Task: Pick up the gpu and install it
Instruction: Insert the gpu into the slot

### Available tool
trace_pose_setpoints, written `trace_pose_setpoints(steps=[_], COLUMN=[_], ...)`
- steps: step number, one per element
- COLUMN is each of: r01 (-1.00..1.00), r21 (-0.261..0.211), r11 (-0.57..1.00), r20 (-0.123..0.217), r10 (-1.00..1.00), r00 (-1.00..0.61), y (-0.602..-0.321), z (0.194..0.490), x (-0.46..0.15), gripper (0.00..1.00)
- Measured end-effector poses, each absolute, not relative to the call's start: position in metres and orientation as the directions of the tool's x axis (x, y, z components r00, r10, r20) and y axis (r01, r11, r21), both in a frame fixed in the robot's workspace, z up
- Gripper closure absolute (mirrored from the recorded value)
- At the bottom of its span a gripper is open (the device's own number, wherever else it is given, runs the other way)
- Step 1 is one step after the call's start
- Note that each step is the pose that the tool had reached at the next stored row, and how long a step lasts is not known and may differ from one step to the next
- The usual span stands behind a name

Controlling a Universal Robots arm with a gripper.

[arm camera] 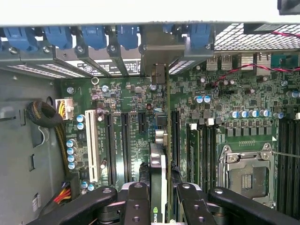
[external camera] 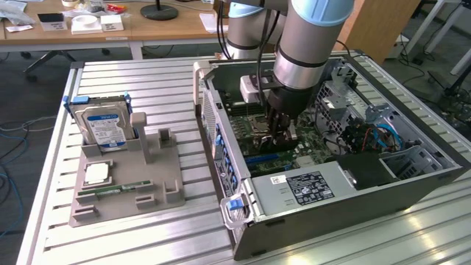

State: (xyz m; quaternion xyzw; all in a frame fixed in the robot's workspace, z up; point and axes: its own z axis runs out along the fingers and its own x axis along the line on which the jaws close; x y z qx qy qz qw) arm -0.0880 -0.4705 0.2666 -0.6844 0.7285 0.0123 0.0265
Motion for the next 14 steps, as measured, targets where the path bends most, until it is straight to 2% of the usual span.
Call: trace_pose_setpoints(steps=[14], r01=[-0.998], r21=[0.001], r11=[0.063], r20=[-0.054], r10=[-0.997], r00=[-0.063], y=[-0.4705], z=[0.2665], x=[-0.0842], gripper=[0.73])
